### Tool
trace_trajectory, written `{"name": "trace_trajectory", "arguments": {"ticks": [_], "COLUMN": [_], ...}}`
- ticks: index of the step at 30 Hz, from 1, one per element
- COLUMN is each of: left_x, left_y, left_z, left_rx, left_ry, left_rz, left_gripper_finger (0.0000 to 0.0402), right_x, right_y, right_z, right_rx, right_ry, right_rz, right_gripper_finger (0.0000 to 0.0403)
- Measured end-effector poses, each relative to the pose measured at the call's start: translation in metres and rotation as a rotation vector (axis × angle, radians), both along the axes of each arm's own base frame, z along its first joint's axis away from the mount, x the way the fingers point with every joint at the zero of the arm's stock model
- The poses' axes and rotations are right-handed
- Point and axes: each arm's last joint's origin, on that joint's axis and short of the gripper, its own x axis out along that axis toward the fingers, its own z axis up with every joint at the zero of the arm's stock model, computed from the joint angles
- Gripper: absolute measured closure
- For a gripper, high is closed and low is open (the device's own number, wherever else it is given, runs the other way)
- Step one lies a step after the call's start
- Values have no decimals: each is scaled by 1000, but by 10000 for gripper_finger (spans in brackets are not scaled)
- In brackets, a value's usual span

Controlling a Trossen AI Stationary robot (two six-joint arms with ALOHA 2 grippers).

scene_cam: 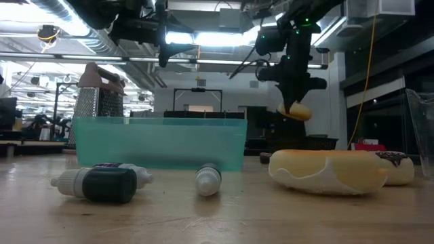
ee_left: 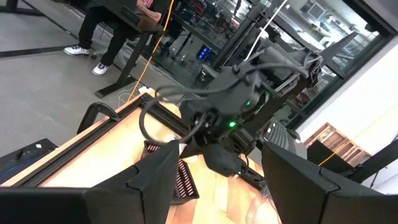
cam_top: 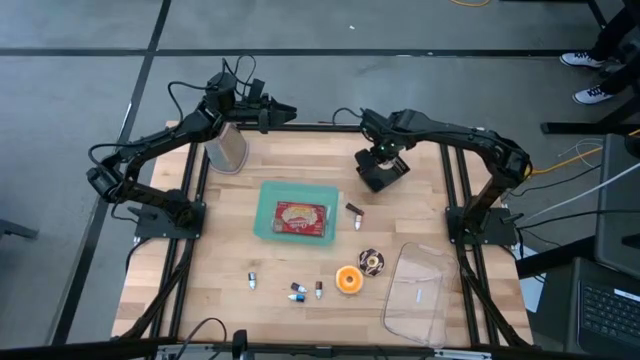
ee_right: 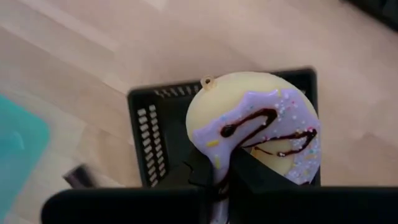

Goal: Pick & Place Food Item
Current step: Put the purple donut into the black bin

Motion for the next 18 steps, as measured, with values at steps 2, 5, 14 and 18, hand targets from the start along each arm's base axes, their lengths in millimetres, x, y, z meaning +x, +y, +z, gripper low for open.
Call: {"name": "trace_trajectory", "arguments": {"ticks": [2,5,14,18], "left_x": [0,0,0,0], "left_y": [0,0,0,0], "left_z": [0,0,0,0], "left_rx": [0,0,-2,-9], "left_ry": [0,0,0,-1], "left_rz": [1,0,0,1], "left_gripper_finger": [178,178,178,178], "right_x": [-3,-5,-3,-2], "right_y": [2,3,2,3], "right_z": [-9,-20,-23,-23], "right_rx": [11,15,5,25], "right_ry": [19,21,-7,-20], "right_rz": [0,0,-18,-36], "right_gripper_finger": [382,381,332,293]}}
